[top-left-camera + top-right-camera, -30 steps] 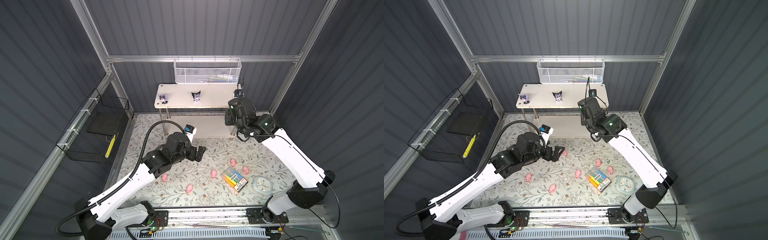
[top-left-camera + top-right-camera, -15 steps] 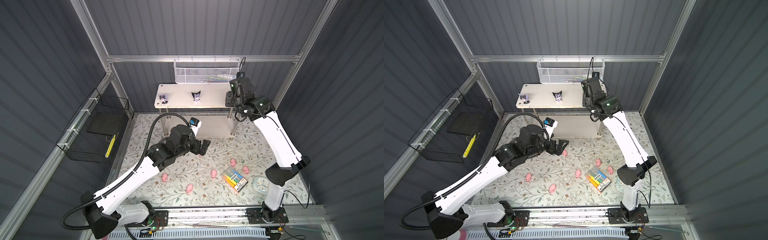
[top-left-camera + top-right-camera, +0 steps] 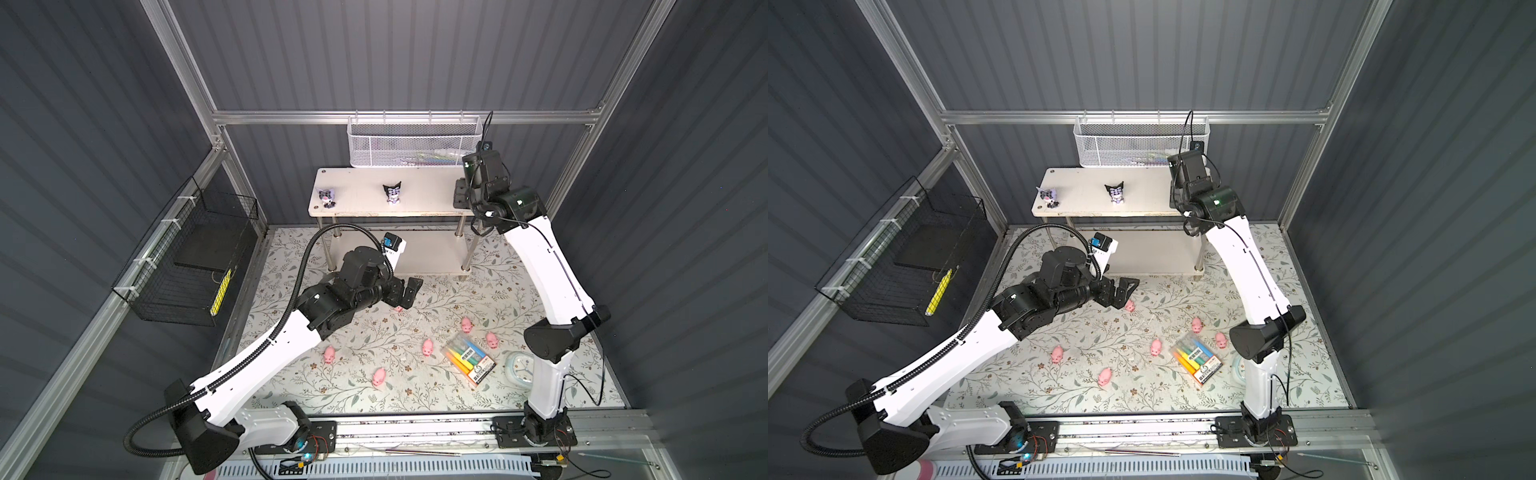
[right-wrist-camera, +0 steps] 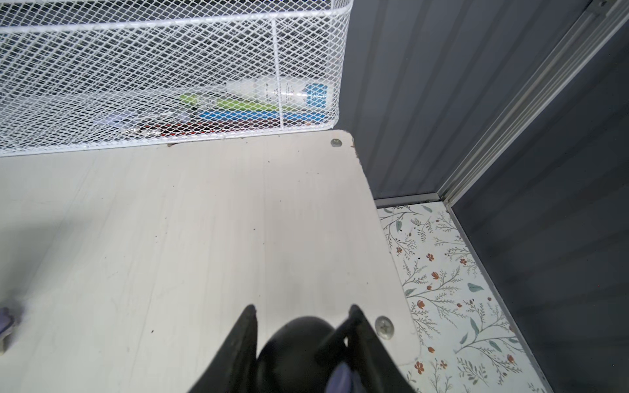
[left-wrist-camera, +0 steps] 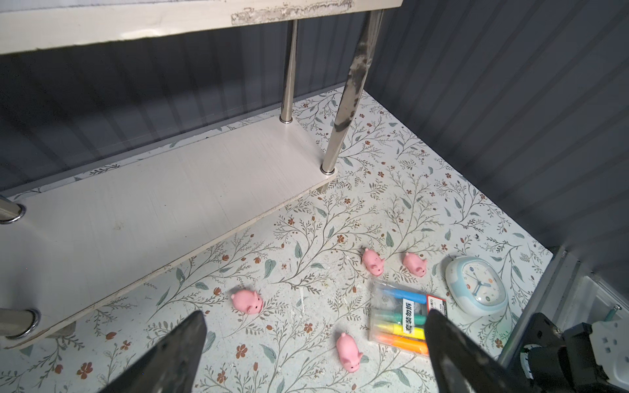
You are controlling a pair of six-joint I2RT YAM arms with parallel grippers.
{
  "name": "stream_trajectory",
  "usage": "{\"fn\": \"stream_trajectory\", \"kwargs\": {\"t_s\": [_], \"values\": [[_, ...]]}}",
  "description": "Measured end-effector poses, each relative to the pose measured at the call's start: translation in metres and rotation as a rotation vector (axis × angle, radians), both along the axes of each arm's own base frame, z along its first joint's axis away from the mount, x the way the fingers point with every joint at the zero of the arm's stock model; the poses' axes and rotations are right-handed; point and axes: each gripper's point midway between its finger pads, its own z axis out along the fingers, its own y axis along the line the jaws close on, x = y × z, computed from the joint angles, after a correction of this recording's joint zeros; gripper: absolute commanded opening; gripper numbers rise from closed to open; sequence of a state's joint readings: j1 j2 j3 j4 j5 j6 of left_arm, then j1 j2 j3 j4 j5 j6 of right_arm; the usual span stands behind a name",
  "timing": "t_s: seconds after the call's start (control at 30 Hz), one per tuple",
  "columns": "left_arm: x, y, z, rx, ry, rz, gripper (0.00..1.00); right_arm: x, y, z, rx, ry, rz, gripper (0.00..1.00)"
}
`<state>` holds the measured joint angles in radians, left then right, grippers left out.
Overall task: Place and organize the plastic toys onto the shelf
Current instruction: 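Move the held black figurine over the shelf's far corner with the right gripper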
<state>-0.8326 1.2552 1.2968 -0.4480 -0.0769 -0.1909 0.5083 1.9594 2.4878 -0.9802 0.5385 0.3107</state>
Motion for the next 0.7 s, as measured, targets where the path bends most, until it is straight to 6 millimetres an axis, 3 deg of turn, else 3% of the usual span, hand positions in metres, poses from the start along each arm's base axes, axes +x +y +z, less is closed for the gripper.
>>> {"fn": "stream_trajectory", "kwargs": {"t_s": [0.47,0.7], "values": [[0.0,0.0,0.0,0.001,-0.001,0.0,1.0,0.009,-0.021,0.007,0.065,-0.058,-0.134,0.28],[0.0,0.0,0.0,0.003,-0.003,-0.002,1.0,0.013,-0.024,0.001,0.1,-0.064,-0.187,0.28]]}}
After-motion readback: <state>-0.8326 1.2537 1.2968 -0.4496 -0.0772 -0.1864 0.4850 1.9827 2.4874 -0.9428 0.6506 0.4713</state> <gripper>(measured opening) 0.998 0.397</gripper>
